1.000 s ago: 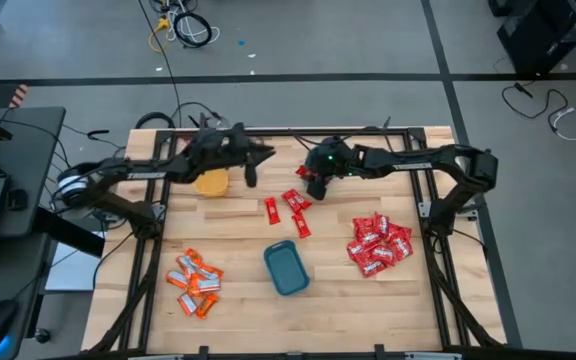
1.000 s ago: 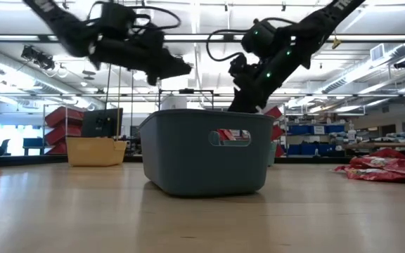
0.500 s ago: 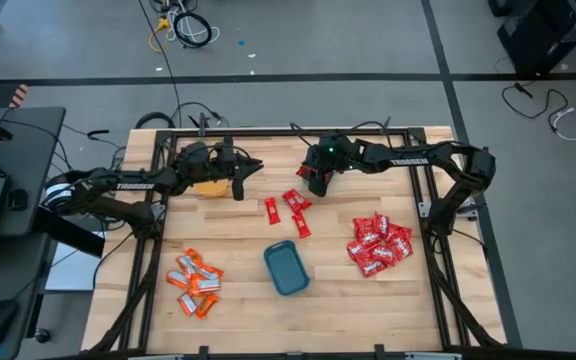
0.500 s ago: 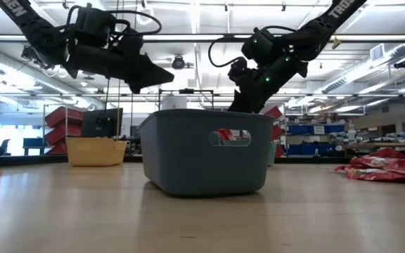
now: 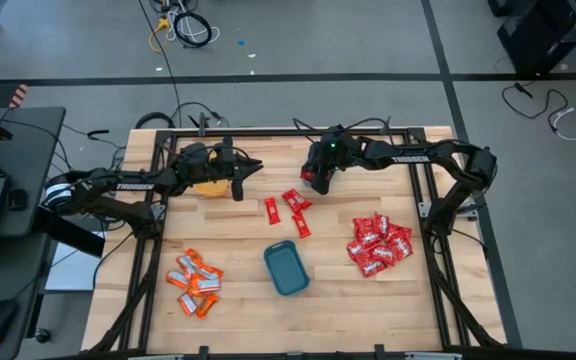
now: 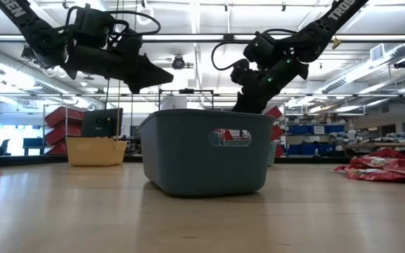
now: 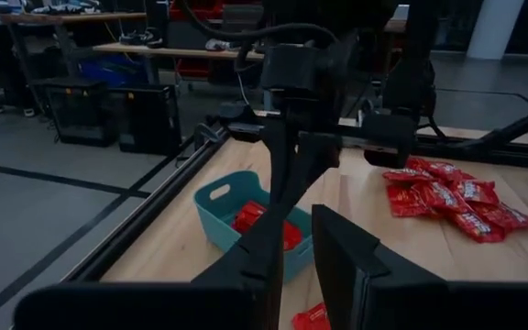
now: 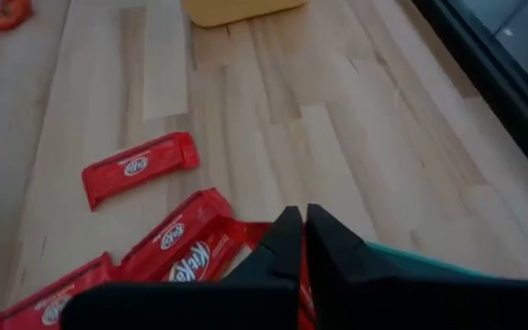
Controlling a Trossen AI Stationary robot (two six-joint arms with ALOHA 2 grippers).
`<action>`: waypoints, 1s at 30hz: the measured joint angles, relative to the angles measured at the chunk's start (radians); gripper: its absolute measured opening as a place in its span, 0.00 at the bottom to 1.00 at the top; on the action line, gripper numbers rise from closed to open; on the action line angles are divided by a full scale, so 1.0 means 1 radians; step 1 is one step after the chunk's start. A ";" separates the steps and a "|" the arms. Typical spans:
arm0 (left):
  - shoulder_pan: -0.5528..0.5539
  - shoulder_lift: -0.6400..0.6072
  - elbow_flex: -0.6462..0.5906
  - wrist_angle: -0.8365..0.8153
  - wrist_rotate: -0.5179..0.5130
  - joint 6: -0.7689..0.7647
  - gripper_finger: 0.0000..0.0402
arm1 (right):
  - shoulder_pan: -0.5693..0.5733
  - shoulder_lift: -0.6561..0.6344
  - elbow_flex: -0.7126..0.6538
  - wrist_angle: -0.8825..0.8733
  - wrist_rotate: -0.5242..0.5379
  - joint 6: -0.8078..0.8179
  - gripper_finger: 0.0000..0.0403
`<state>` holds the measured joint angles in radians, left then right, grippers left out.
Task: Sort candy
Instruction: Put the red chocolate bar into the green bin
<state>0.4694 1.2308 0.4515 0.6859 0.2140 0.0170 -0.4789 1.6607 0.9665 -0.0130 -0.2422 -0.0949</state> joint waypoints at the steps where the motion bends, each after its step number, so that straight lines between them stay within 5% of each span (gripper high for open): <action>1: 0.000 0.000 0.000 0.000 0.000 0.000 0.15 | 0.000 -0.008 0.000 0.000 0.024 0.025 0.05; 8: 0.000 0.000 0.000 -0.004 0.000 0.000 0.15 | 0.095 -0.037 0.001 -0.002 0.165 0.044 0.28; 15: 0.000 0.000 0.000 -0.004 0.000 0.000 0.15 | 0.198 -0.003 0.000 -0.004 0.504 0.125 0.60; 18: 0.000 0.000 0.000 -0.002 -0.001 0.000 0.15 | 0.213 0.024 0.001 0.006 0.519 0.176 0.68; 24: -0.005 0.000 0.000 -0.002 -0.006 0.001 0.15 | 0.219 0.101 0.001 0.077 0.550 0.213 0.67; 30: -0.008 0.001 0.000 -0.004 -0.007 0.001 0.15 | 0.215 0.101 0.001 0.080 0.647 0.227 0.45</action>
<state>0.4618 1.2316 0.4519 0.6816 0.2070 0.0179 -0.2642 1.7619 0.9676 0.0671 0.4052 0.1325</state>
